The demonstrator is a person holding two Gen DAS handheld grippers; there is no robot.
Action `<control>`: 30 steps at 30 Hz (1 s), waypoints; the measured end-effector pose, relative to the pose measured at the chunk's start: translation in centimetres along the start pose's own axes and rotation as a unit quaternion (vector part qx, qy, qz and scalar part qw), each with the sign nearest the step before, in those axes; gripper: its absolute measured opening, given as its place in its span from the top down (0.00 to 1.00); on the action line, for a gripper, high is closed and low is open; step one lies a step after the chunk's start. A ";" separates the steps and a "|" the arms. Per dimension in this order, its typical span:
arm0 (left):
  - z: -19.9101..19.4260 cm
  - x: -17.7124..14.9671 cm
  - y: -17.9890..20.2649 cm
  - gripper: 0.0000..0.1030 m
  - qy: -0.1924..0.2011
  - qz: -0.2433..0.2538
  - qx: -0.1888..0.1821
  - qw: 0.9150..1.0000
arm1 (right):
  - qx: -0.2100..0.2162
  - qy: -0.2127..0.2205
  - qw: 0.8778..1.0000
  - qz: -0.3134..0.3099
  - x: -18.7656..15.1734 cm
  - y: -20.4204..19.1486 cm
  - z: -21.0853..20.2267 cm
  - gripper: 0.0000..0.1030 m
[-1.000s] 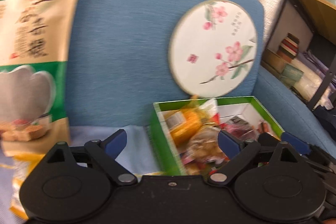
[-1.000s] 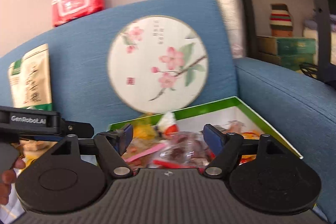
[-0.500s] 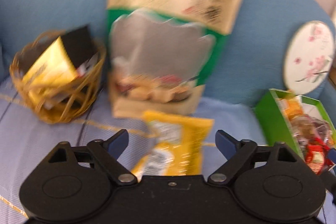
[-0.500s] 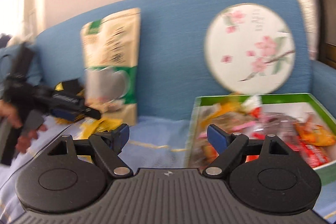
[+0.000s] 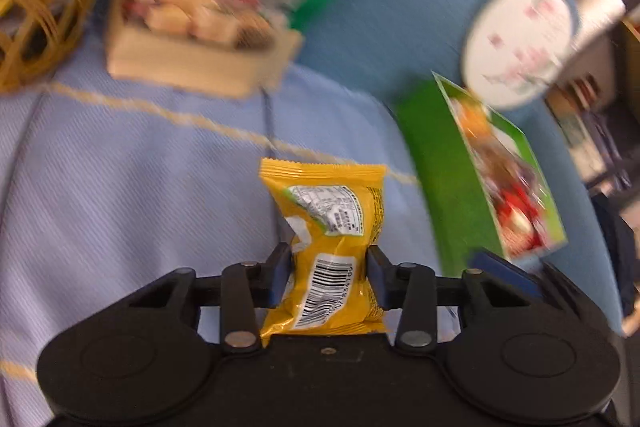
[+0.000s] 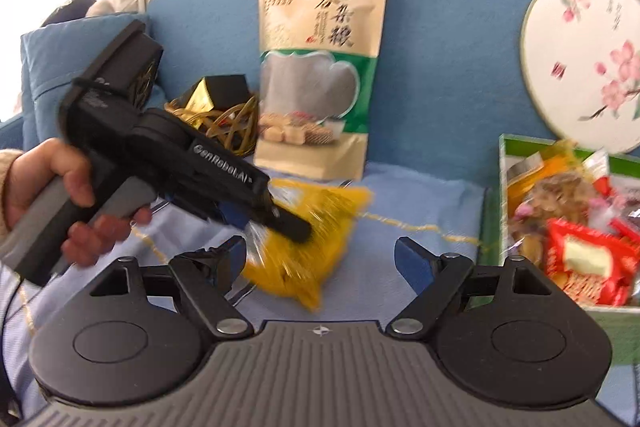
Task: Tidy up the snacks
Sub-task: 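Close both tools together on the yellow barcoded packet, then carry the yellow packet into the green box and open both tools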
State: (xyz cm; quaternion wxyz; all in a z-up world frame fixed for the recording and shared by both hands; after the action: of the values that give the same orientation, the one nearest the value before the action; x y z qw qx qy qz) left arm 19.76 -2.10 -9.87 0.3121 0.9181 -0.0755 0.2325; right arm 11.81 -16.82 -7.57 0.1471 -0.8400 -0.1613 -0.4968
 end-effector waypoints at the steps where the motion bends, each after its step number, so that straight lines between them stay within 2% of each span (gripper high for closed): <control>1: -0.3 -0.3 0.4 0.33 0.008 0.007 0.003 1.000 | 0.004 -0.006 1.000 0.003 -0.1 0.0 0.2 0.00; 2: -0.5 -0.4 0.6 0.21 0.015 0.015 0.009 1.000 | 0.005 -0.013 1.000 0.007 -0.4 0.1 0.4 0.00; 3: -0.8 -0.5 0.7 0.18 0.019 0.019 0.012 1.000 | 0.008 -0.020 1.000 0.015 -0.6 0.3 0.6 0.00; 8: -1.8 -0.3 -0.1 0.18 0.029 -0.003 0.004 1.000 | 0.034 -0.048 0.994 0.087 -1.7 1.3 1.7 0.00; 13: -1.2 -0.2 0.1 0.20 0.025 -0.004 -0.002 1.000 | 0.060 -0.052 0.987 0.138 -2.4 1.7 2.5 0.00; 15: -0.7 -0.3 0.2 0.29 0.021 -0.003 -0.003 1.000 | 0.069 -0.055 0.985 0.150 -2.6 1.8 3.0 0.00; 16: -0.7 -0.4 0.0 0.28 0.018 -0.006 -0.005 1.000 | 0.077 -0.060 0.983 0.156 -2.7 1.7 3.3 0.00; 18: -0.1 -0.6 -0.2 0.46 0.011 -0.013 -0.008 1.000 | 0.086 -0.065 0.981 0.165 -3.2 1.5 3.9 0.00; 19: 0.1 -0.7 -0.2 0.55 0.008 -0.012 -0.008 1.000 | 0.080 -0.059 0.983 0.155 -3.2 1.3 4.0 0.14; 21: -0.1 -0.8 0.0 0.70 0.013 -0.009 -0.012 1.000 | 0.072 -0.066 0.987 0.127 -3.0 0.9 4.0 0.31; 22: -0.4 -0.8 0.3 0.72 0.016 -0.008 -0.017 1.000 | 0.073 -0.064 0.987 0.127 -2.9 0.8 3.8 0.37; 24: -0.9 -0.5 1.1 0.72 0.025 -0.001 -0.019 1.000 | 0.071 -0.059 0.987 0.129 -2.4 0.8 3.3 0.41; 30: -2.5 2.0 5.6 0.72 0.060 0.044 -0.051 0.996 | 0.046 0.004 0.993 0.113 0.3 2.2 0.3 0.41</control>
State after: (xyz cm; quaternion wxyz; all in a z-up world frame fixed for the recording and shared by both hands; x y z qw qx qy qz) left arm 18.98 -4.98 -4.17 0.3520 0.8812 -0.1086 0.2964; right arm 13.11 -18.60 -7.65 0.2412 -0.8433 -0.0879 -0.4722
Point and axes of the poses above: each gripper's, at about its wrist camera, not at the fingertips, and z roughly the way its jaws point, y to its right, x to its top, the point moved 6 cm from there along z, roughly the way its jaws point, and after that the axes turned 1 degree about -y, right-handed, at the moved point
